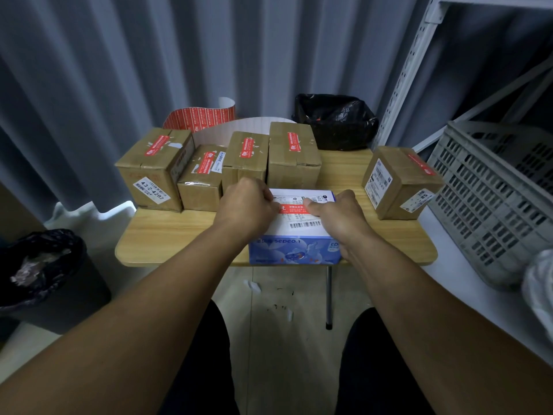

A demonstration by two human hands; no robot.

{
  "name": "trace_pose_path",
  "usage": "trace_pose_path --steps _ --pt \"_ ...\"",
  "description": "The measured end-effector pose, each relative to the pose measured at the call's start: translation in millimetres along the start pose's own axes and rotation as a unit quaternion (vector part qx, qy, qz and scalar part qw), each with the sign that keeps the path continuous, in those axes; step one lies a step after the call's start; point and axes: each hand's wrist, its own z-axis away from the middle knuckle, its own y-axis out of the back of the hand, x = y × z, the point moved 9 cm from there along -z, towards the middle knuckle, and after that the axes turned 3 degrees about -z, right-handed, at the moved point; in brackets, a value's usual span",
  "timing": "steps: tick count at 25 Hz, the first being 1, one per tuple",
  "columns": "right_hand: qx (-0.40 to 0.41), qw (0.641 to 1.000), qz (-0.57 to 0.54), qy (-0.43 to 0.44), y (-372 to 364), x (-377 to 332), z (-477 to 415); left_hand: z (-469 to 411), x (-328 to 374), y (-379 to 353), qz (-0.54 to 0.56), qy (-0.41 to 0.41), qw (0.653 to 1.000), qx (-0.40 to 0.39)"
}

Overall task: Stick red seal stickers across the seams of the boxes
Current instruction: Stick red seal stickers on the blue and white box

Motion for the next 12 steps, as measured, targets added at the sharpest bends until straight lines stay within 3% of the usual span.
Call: trace_pose_path --steps 12 --pt "-0.005 0.998 -0.050 0.024 8.5 -5.8 12.2 -1.4 0.1 -2.1 0.003 0.009 1.000 -0.012"
